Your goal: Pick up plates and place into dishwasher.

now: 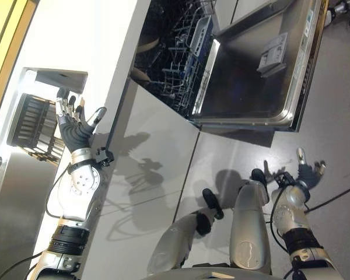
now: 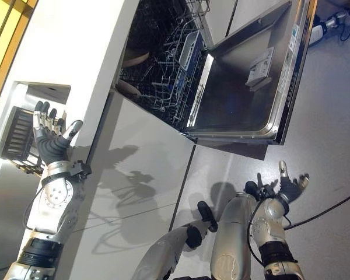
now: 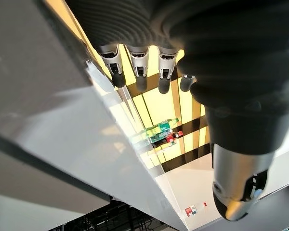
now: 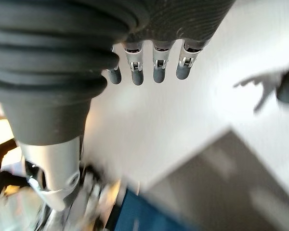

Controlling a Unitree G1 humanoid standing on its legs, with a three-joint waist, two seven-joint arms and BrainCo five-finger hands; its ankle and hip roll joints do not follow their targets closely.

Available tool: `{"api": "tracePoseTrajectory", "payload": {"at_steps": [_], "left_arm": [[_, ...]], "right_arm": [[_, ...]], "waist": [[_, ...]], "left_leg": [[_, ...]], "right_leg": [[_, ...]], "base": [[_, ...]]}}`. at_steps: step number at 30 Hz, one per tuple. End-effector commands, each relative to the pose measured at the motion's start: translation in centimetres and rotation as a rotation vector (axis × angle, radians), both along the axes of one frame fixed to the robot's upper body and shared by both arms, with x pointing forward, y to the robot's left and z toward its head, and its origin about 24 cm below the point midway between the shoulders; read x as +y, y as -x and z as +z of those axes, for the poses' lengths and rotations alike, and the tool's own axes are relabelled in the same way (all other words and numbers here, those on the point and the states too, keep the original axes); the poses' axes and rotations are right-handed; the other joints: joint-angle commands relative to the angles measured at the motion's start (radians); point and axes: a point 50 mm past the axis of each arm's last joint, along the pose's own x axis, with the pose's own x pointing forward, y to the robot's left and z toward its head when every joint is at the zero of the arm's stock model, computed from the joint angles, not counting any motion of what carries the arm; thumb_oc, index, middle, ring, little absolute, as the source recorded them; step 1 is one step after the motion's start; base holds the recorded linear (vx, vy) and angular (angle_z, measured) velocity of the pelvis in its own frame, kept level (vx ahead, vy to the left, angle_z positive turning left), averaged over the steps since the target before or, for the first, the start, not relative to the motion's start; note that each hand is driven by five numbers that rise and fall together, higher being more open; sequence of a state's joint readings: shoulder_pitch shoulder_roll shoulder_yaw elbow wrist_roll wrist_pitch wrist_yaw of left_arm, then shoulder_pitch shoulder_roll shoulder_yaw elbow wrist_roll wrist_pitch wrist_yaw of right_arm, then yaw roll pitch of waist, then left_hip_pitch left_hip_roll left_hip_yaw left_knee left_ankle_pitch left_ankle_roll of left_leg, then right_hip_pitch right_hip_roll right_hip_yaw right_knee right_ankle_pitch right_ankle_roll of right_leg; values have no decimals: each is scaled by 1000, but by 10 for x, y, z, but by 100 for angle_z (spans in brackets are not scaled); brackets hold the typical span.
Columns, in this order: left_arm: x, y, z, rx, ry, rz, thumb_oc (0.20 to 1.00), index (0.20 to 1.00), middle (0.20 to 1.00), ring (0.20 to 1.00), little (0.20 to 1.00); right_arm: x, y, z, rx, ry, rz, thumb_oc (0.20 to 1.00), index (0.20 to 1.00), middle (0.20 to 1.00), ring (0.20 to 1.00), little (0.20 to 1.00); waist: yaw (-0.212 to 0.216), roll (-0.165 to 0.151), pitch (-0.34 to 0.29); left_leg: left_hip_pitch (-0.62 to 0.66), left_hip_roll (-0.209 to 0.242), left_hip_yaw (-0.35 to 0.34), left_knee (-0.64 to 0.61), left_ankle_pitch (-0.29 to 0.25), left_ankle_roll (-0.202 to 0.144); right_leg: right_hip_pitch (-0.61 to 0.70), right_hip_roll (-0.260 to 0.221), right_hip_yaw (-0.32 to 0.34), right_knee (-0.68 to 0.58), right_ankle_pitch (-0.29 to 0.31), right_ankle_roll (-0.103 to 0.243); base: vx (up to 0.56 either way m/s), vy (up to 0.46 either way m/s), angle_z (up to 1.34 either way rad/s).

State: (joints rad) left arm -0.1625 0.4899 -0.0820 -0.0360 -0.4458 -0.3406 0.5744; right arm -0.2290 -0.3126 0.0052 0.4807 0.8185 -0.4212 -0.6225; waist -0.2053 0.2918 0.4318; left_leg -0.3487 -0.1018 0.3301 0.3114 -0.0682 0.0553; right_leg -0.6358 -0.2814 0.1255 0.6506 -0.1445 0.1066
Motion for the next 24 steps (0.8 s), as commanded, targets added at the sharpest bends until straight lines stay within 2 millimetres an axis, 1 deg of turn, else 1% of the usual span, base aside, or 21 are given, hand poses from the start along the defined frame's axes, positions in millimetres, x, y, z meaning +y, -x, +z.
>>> {"api": "tracePoseTrajectory", "payload": {"at_steps": [1, 2, 3, 4, 5, 6, 7, 8, 9, 14, 17, 18, 21, 22, 24], "left_arm": [[-17, -2, 2, -24, 12, -65, 1000, 1000, 1000, 1000, 1000], [-18, -3, 4, -28, 2, -68, 1000, 1000, 1000, 1000, 1000], [-19, -3, 4, -29, -5, -72, 1000, 1000, 1000, 1000, 1000], [-20, -3, 5, -31, -6, -74, 1000, 1000, 1000, 1000, 1000], [-20, -3, 7, -30, -12, -77, 1000, 1000, 1000, 1000, 1000], [-20, -4, 8, -32, -14, -78, 1000, 1000, 1000, 1000, 1000], [-19, -3, 10, -33, -22, -83, 1000, 1000, 1000, 1000, 1000], [-18, -3, 11, -32, -27, -87, 1000, 1000, 1000, 1000, 1000], [-18, -2, 12, -35, -29, -93, 1000, 1000, 1000, 1000, 1000], [-17, -1, 16, -32, -49, -128, 1000, 1000, 1000, 1000, 1000], [-15, 0, 17, -35, -51, -131, 1000, 1000, 1000, 1000, 1000], [-14, 0, 19, -40, -49, -130, 1000, 1000, 1000, 1000, 1000], [-9, 1, 22, -59, -51, -128, 1000, 1000, 1000, 1000, 1000], [-8, 1, 23, -65, -54, -128, 1000, 1000, 1000, 1000, 1000], [-6, 1, 26, -74, -61, -137, 1000, 1000, 1000, 1000, 1000]], "right_arm": [[0, -22, 48, -251, 61, 50, 1000, 1000, 1000, 1000, 1000], [1, -27, 57, -286, 79, 64, 1000, 1000, 1000, 1000, 1000], [2, -31, 63, -314, 73, 91, 1000, 1000, 1000, 1000, 1000], [1, -34, 66, -325, 72, 100, 1000, 1000, 1000, 1000, 1000], [1, -40, 75, -346, 92, 129, 1000, 1000, 1000, 1000, 1000], [1, -41, 77, -353, 97, 136, 1000, 1000, 1000, 1000, 1000], [0, -48, 87, -379, 108, 186, 1000, 1000, 1000, 1000, 1000], [0, -53, 95, -388, 121, 220, 1000, 1000, 1000, 1000, 1000], [1, -57, 104, -410, 149, 244, 1000, 1000, 1000, 1000, 1000], [5, -70, 149, -537, 247, 345, 1000, 1000, 1000, 1000, 1000], [15, -75, 178, -630, 299, 452, 1000, 1000, 1000, 1000, 1000], [19, -76, 184, -651, 310, 484, 1000, 1000, 1000, 1000, 1000], [27, -79, 195, -677, 320, 563, 1000, 1000, 1000, 1000, 1000], [28, -80, 196, -668, 319, 577, 1000, 1000, 1000, 1000, 1000], [30, -87, 195, -587, 300, 626, 1000, 1000, 1000, 1000, 1000]], "waist": [[-20, 105, 85], [-18, 107, 88], [-13, 112, 88], [-12, 113, 88], [-11, 111, 88], [-10, 112, 88], [-6, 114, 88], [0, 119, 88], [3, 121, 88], [18, 126, 88], [28, 130, 88], [30, 132, 88], [35, 134, 88], [37, 134, 88], [41, 132, 88]], "left_leg": [[-96, 57, -38, 338, -216, -27], [-118, 60, -37, 368, -224, -28], [-127, 63, -48, 401, -257, -36], [-140, 66, -47, 419, -261, -37], [-176, 68, -37, 444, -245, -31], [-186, 69, -37, 456, -249, -31], [-212, 71, -38, 490, -258, -32], [-217, 72, -51, 520, -291, -41], [-238, 74, -53, 546, -297, -42], [-296, 83, -59, 593, -304, -38], [-319, 86, -62, 592, -294, -39], [-326, 86, -63, 592, -291, -39], [-340, 87, -67, 596, -286, -40], [-341, 86, -68, 597, -285, -40], [-346, 82, -73, 607, -286, -40]], "right_leg": [[-10, -37, 10, -102, 83, -19], [-31, -31, 11, -69, 71, -23], [-42, -25, 12, -26, 30, -20], [-55, -24, 12, -8, 24, -21], [-88, -25, 8, 11, 40, -31], [-98, -24, 9, 24, 35, -32], [-125, -22, 8, 60, 23, -35], [-134, -15, 10, 102, -17, -31], [-154, -10, 13, 129, -27, -34], [-220, 4, 18, 194, -50, -42], [-246, 7, 16, 205, -51, -45], [-253, 8, 17, 208, -51, -46], [-267, 13, 20, 216, -51, -50], [-268, 15, 20, 218, -51, -51], [-269, 17, 20, 225, -51, -54]], "base": [[-78, -163, 8], [15, -170, 12], [42, -128, 11], [-30, -140, 14], [-103, -109, 13], [-111, -143, 15], [60, -103, 11], [58, -127, 10], [66, -105, 6], [-36, -80, 8], [-53, -45, -1], [-41, -15, -2], [-35, -13, -3], [-24, -18, -4], [0, 0, 0]]}}
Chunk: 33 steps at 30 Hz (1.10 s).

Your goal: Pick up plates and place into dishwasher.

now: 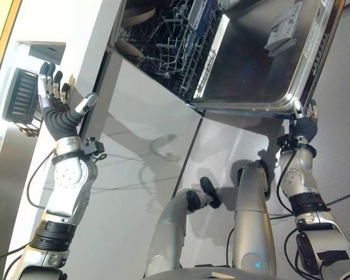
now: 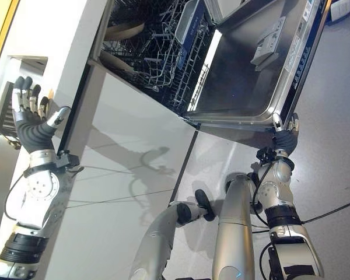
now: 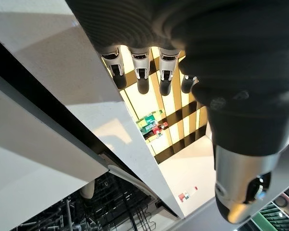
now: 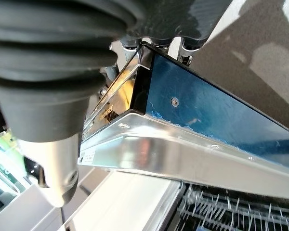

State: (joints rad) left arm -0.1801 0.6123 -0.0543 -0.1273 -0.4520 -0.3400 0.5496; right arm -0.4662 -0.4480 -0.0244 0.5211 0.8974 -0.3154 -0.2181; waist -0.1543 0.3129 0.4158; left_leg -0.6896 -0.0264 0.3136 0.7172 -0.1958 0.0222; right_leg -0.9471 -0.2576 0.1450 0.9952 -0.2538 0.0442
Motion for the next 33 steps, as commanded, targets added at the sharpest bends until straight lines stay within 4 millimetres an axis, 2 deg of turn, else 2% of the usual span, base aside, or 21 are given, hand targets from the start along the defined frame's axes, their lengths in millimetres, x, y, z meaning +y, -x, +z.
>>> {"api": "tracePoseTrajectory", "payload": {"at_steps": [1, 3, 10, 13, 16, 17, 18, 28, 33], "left_arm": [[-14, -4, -10, 47, 50, -112, 1000, 1000, 1000, 1000, 1000], [-15, -5, -9, 47, 48, -123, 1000, 1000, 1000, 1000, 1000], [-12, -5, -3, 26, 57, -127, 1000, 1000, 1000, 1000, 1000], [-8, -4, -3, 29, 76, -124, 1000, 1000, 1000, 1000, 1000], [-3, -5, -4, 35, 90, -118, 1000, 1000, 1000, 1000, 1000], [-1, -5, -5, 34, 96, -120, 1000, 1000, 1000, 1000, 1000], [1, -4, -4, 35, 103, -122, 1000, 1000, 1000, 1000, 1000], [9, -3, -2, 39, 68, -107, 1000, 1000, 1000, 1000, 1000], [8, -4, -3, 62, 26, -104, 1000, 1000, 1000, 1000, 1000]], "right_arm": [[39, -33, 116, -280, 137, 287, 1000, 1000, 1000, 1000, 1000], [48, -35, 123, -293, 132, 360, 1000, 1000, 1000, 1000, 1000], [99, -28, 138, -365, 244, 569, 1000, 1000, 1000, 1000, 1000], [108, -23, 141, -387, 272, 601, 1000, 1000, 1000, 1000, 1000], [114, -18, 147, -418, 303, 619, 1000, 1000, 1000, 1000, 1000], [115, -17, 148, -427, 300, 620, 1000, 1000, 1000, 1000, 1000], [116, -16, 148, -433, 300, 621, 1000, 1000, 1000, 1000, 1000], [118, -17, 124, -404, 245, 605, 1000, 1000, 1000, 1000, 1000], [120, -18, 109, -392, 187, 586, 1000, 1000, 1000, 1000, 1000]], "waist": [[-6, 111, 104], [-1, 111, 104], [14, 103, 104], [20, 95, 104], [34, 76, 102], [44, 73, 94], [52, 61, 87], [166, -38, -4], [232, -110, -62]], "left_leg": [[-5, 4, -59, 204, -157, -8], [-9, -2, -64, 204, -155, -9], [28, -17, -74, 132, -126, -5], [61, -26, -83, 100, -115, -3], [93, -37, -87, 42, -69, 5], [115, -42, -102, 32, -90, -1], [119, -46, -100, 7, -59, 6], [269, -89, -194, -135, -36, 13], [329, -98, -241, -193, -22, 14]], "right_leg": [[44, -7, 0, -119, 59, 5], [43, -8, -1, -121, 61, 3], [85, -11, -13, -182, 80, 3], [122, -17, -20, -213, 90, 6], [176, -32, -38, -290, 145, 2], [199, -33, -42, -293, 123, 7], [214, -42, -54, -328, 162, 2], [460, -106, -169, -557, 249, 15], [606, -113, -248, -678, 295, 25]], "base": [[0, 0, 0], [-14, 5, -3], [0, 58, -5], [59, 105, -3], [-22, 89, -5], [20, 82, -5], [20, 49, 4], [50, 14, 5], [98, -76, 21]]}}
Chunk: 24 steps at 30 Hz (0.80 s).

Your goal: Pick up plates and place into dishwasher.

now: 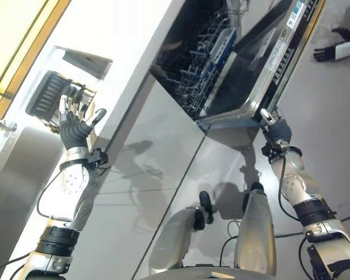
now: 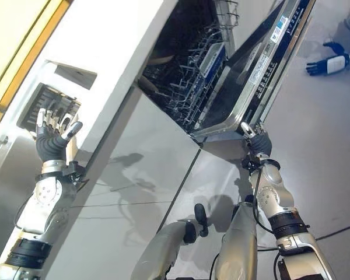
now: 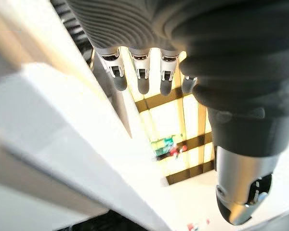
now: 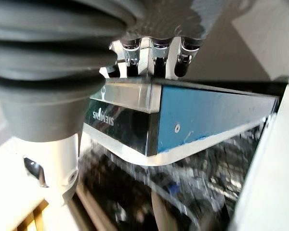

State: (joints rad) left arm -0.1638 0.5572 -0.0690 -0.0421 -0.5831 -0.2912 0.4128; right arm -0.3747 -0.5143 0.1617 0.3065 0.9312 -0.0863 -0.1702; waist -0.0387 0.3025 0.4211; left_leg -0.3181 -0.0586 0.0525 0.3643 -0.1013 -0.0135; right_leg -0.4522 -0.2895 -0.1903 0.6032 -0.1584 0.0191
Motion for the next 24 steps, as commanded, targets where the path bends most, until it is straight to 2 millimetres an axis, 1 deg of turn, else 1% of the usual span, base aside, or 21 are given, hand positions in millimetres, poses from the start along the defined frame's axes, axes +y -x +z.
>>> {"api": "tracePoseTrajectory", "payload": {"at_steps": [1, 3, 5, 6, 7, 9, 10, 11, 14, 17, 24], "left_arm": [[9, 6, 29, -100, -85, 3, 1000, 1000, 1000, 1000, 1000], [10, 6, 29, -94, -102, 3, 1000, 1000, 1000, 1000, 1000], [9, 6, 29, -85, -130, -11, 1000, 1000, 1000, 1000, 1000], [9, 6, 29, -85, -131, -10, 1000, 1000, 1000, 1000, 1000], [9, 6, 29, -79, -147, -17, 1000, 1000, 1000, 1000, 1000], [8, 6, 27, -68, -159, -28, 1000, 1000, 1000, 1000, 1000], [7, 5, 27, -67, -162, -29, 1000, 1000, 1000, 1000, 1000], [7, 5, 26, -56, -167, -37, 1000, 1000, 1000, 1000, 1000], [6, 5, 20, -32, -185, -49, 1000, 1000, 1000, 1000, 1000], [7, 7, 16, -17, -188, -56, 1000, 1000, 1000, 1000, 1000], [8, 7, 16, -14, -198, -83, 1000, 1000, 1000, 1000, 1000]], "right_arm": [[74, -25, 117, -528, -48, 284, 1000, 1000, 1000, 1000, 1000], [75, -24, 111, -520, -68, 280, 1000, 1000, 1000, 1000, 1000], [78, -23, 104, -521, -100, 268, 1000, 1000, 1000, 1000, 1000], [79, -23, 102, -517, -100, 275, 1000, 1000, 1000, 1000, 1000], [82, -22, 98, -512, -121, 264, 1000, 1000, 1000, 1000, 1000], [87, -22, 92, -500, -143, 264, 1000, 1000, 1000, 1000, 1000], [88, -22, 90, -493, -147, 266, 1000, 1000, 1000, 1000, 1000], [90, -21, 87, -481, -153, 265, 1000, 1000, 1000, 1000, 1000], [97, -19, 80, -462, -168, 269, 1000, 1000, 1000, 1000, 1000], [103, -15, 78, -455, -170, 278, 1000, 1000, 1000, 1000, 1000], [97, -9, 72, -446, -150, 259, 1000, 1000, 1000, 1000, 1000]], "waist": [[126, -114, -78], [146, -139, -101], [173, -174, -128], [177, -181, -133], [198, -204, -157], [219, -229, -188], [223, -239, -200], [235, -253, -224], [252, -277, -265], [261, -295, -295], [257, -330, -328]], "left_leg": [[-32, -65, 11, 149, -114, 50], [-13, -62, -4, 126, -107, 48], [9, -59, -25, 103, -101, 46], [13, -59, -30, 97, -98, 46], [30, -55, -43, 72, -94, 46], [63, -51, -57, 28, -81, 47], [71, -54, -60, 9, -69, 48], [91, -53, -66, -17, -63, 48], [147, -47, -85, -86, -46, 49], [196, -33, -93, -149, -27, 48], [265, -13, -97, -223, -18, 51]], "right_leg": [[138, -77, 74, -306, 206, 50], [185, -70, 52, -347, 217, 53], [240, -60, 25, -390, 230, 56], [250, -59, 20, -399, 234, 57], [286, -51, 3, -429, 240, 60], [332, -46, -17, -466, 248, 65], [343, -47, -23, -481, 256, 67], [366, -44, -31, -499, 260, 71], [408, -31, -43, -526, 266, 79], [438, -17, -56, -543, 272, 89], [460, -3, -55, -554, 306, 110]], "base": [[112, -107, 39], [98, -112, 72], [83, -127, 78], [78, -135, 70], [79, -117, 82], [102, -82, 111], [112, -28, 89], [115, -24, 64], [97, -23, 61], [41, -27, 10], [0, -36, -5]]}}
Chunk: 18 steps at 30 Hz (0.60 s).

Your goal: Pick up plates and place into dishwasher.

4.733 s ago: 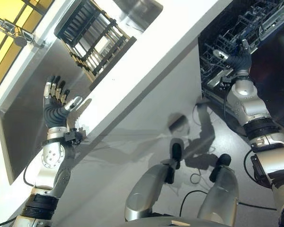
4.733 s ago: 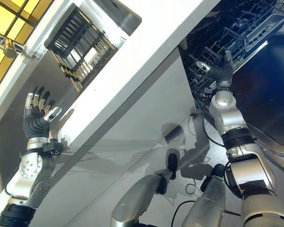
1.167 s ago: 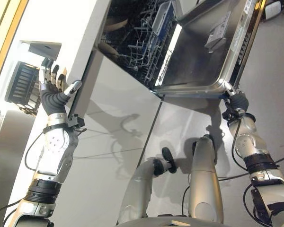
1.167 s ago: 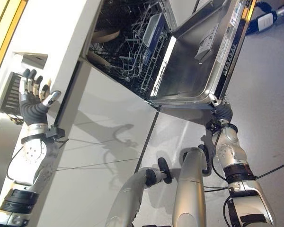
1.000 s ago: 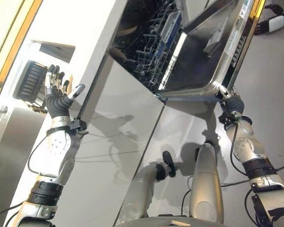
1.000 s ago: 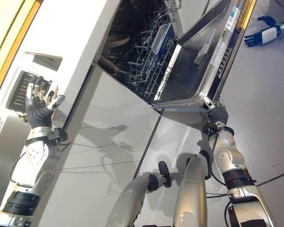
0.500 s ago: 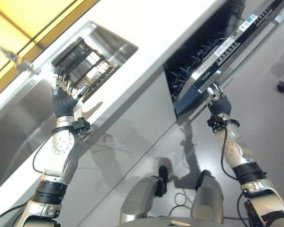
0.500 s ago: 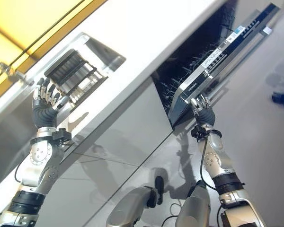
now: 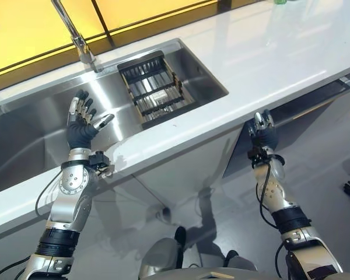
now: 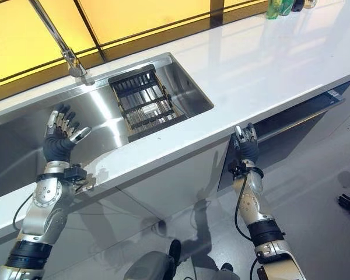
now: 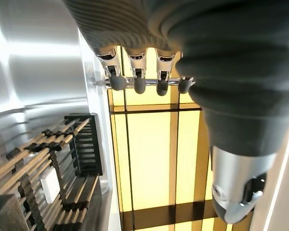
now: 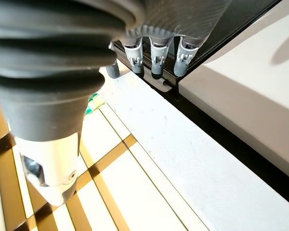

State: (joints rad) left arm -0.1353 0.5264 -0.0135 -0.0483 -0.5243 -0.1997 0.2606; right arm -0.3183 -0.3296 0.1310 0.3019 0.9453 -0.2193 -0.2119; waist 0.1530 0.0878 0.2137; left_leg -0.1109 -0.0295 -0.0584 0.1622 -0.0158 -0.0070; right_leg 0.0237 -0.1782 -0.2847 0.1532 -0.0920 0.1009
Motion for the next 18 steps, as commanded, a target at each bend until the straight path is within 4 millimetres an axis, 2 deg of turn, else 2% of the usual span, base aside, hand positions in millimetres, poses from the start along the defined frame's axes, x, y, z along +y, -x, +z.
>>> {"api": "tracePoseTrajectory", "payload": {"at_steps": [1, 9, 12, 18], "left_arm": [[8, 6, 25, -91, -104, -9, 1000, 1000, 1000, 1000, 1000], [8, 6, 20, -78, -92, -6, 1000, 1000, 1000, 1000, 1000], [6, 6, 20, -79, -89, -9, 1000, 1000, 1000, 1000, 1000], [2, 7, 19, -84, -69, -12, 1000, 1000, 1000, 1000, 1000]], "right_arm": [[70, -18, 93, -433, 88, 288, 1000, 1000, 1000, 1000, 1000], [67, 3, 99, -488, 171, 270, 1000, 1000, 1000, 1000, 1000], [65, 8, 92, -451, 194, 261, 1000, 1000, 1000, 1000, 1000], [60, 22, 57, -295, 234, 262, 1000, 1000, 1000, 1000, 1000]], "waist": [[63, -119, -122], [24, -139, -135], [13, -142, -139], [-24, -140, -137]], "left_leg": [[64, -40, 15, -26, -104, 44], [91, -28, 41, -37, -115, 43], [96, -28, 50, -42, -115, 42], [106, -27, 74, -43, -121, 43]], "right_leg": [[-13, -112, 41, -107, 240, 29], [-13, -103, 68, -123, 251, 40], [-15, -101, 78, -129, 254, 41], [-39, -105, 106, -116, 256, 44]], "base": [[-13, -32, 1], [-10, 11, -1], [-44, 46, -12], [-52, 61, -10]]}}
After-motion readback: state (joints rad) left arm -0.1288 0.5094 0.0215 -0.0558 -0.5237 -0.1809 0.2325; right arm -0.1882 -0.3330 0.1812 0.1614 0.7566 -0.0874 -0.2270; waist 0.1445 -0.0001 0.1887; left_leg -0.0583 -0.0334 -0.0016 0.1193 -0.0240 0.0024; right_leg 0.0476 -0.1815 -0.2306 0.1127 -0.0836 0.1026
